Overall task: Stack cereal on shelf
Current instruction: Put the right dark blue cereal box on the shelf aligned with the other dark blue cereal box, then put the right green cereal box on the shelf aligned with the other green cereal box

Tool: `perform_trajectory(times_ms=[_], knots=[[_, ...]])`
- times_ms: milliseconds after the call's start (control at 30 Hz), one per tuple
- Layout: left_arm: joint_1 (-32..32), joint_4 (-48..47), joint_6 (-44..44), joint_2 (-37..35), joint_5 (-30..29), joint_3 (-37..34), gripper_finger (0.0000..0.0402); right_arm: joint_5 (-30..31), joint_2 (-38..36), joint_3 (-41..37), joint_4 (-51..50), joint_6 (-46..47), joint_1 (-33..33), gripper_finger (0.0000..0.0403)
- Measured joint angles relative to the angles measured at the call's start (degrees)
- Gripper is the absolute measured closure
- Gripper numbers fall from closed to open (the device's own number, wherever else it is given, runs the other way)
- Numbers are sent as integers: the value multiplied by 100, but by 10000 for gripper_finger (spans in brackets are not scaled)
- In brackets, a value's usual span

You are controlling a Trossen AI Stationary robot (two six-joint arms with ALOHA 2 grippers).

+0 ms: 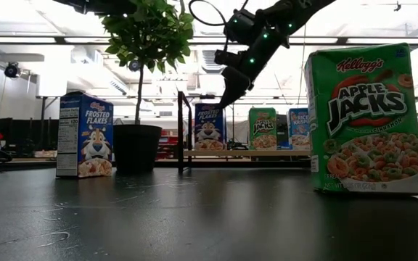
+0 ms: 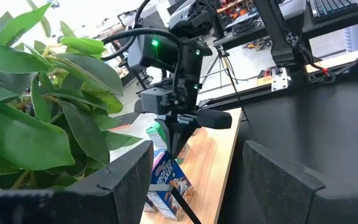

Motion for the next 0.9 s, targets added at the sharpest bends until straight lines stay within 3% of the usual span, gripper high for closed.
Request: perform_trajectory(times_ms=[500,733,900], knots=[[0,1,0,0,0,0,169,154,-12,-1,-86,-151,6,390],[0,2,0,0,2,0,169,-489,-385,222,-802,490,246,390],[0,4,0,0,2,0,169,-788,-857,315,-1437,967,798,390]])
